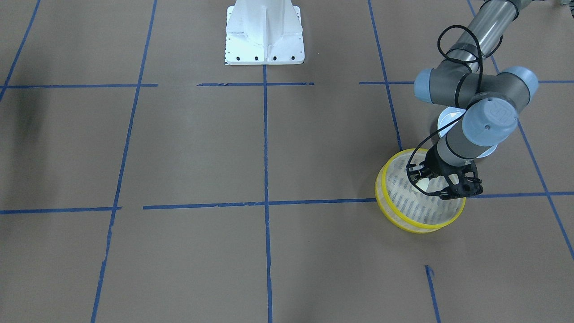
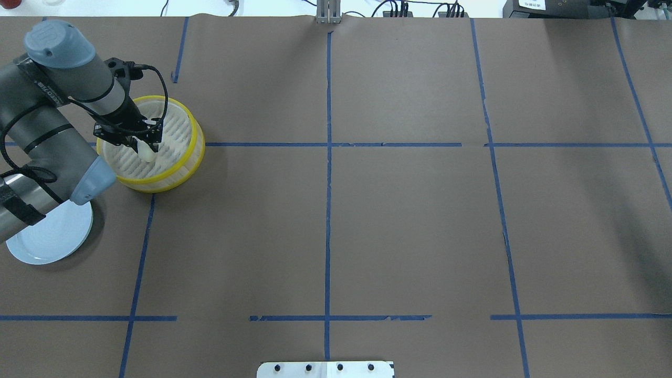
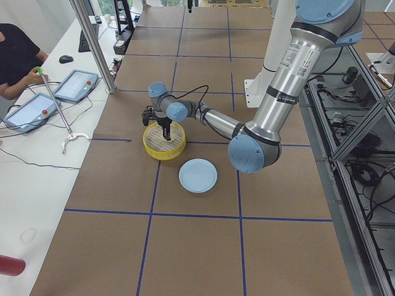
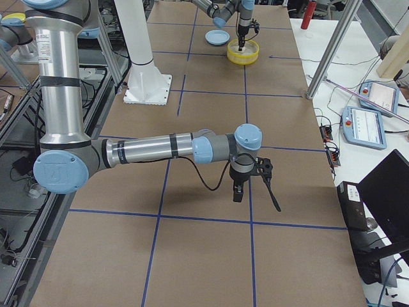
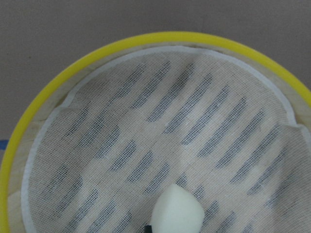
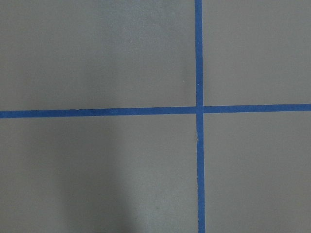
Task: Place bun in steamer
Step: 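Lower the bun onto the steamer mesh and open the left gripper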
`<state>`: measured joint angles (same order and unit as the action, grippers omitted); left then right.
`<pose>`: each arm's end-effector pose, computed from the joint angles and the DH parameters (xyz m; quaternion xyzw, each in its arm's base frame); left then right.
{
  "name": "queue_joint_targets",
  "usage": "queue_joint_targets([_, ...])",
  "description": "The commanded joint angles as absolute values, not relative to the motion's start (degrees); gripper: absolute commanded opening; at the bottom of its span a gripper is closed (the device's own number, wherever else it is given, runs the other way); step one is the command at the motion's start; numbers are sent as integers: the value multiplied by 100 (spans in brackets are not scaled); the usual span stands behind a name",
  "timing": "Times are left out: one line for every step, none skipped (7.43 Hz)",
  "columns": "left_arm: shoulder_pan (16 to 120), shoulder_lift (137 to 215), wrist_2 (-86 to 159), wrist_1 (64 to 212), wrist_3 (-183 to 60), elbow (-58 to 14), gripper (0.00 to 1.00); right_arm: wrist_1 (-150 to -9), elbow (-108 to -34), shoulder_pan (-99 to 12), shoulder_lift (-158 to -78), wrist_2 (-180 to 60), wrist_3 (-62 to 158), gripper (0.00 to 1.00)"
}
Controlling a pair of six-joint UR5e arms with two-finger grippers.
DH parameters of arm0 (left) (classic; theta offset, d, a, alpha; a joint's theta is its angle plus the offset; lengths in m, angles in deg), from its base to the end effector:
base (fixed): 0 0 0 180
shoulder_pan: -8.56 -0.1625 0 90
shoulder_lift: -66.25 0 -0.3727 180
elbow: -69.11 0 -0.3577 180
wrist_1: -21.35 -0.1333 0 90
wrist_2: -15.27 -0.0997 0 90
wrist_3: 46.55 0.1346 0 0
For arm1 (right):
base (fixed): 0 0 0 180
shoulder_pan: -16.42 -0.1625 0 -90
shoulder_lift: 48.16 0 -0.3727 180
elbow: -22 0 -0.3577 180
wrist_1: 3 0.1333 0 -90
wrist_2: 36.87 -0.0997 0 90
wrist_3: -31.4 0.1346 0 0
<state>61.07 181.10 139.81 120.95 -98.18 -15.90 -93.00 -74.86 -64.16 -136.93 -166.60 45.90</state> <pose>0.3409 -0.5380 0.4267 -0.0285 0.3749 -0.0388 0.9258 -0.0312 -0.4767 0.5732 -0.0053 -0.3453 0.0176 0.9383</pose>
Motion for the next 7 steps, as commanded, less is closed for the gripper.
queue_joint_targets([6103, 18121, 13981, 12111, -9823, -1605, 100, -9300, -7485, -6417, -13693, -16660, 4590, 100])
queue_joint_targets([6103, 18113, 13981, 12111, -9814, -1605, 100, -9300, -7485, -6417, -13693, -16660, 4590, 100])
queue_joint_targets([6103, 18113, 13981, 12111, -9814, -1623, 100, -9300, -7485, -6409, -13693, -16660, 4590, 100])
queue_joint_targets([6103, 18130, 13981, 12111, -9805, -1632, 100, -9300, -7485, -6417, -13693, -16660, 4590, 100])
queue_joint_targets([6103, 18156, 13972, 12111, -9788, -1727, 100, -9300, -7485, -6417, -13693, -16660, 4590, 100])
queue_joint_targets([6129, 18096, 13963, 12093, -9831, -2103, 100, -9300, -7485, -6417, -13693, -16660, 4590, 100])
queue_joint_targets([6138, 18086, 13989, 12041, -9840, -2359, 100, -9300, -7485, -6417, -13693, -16660, 4590, 100])
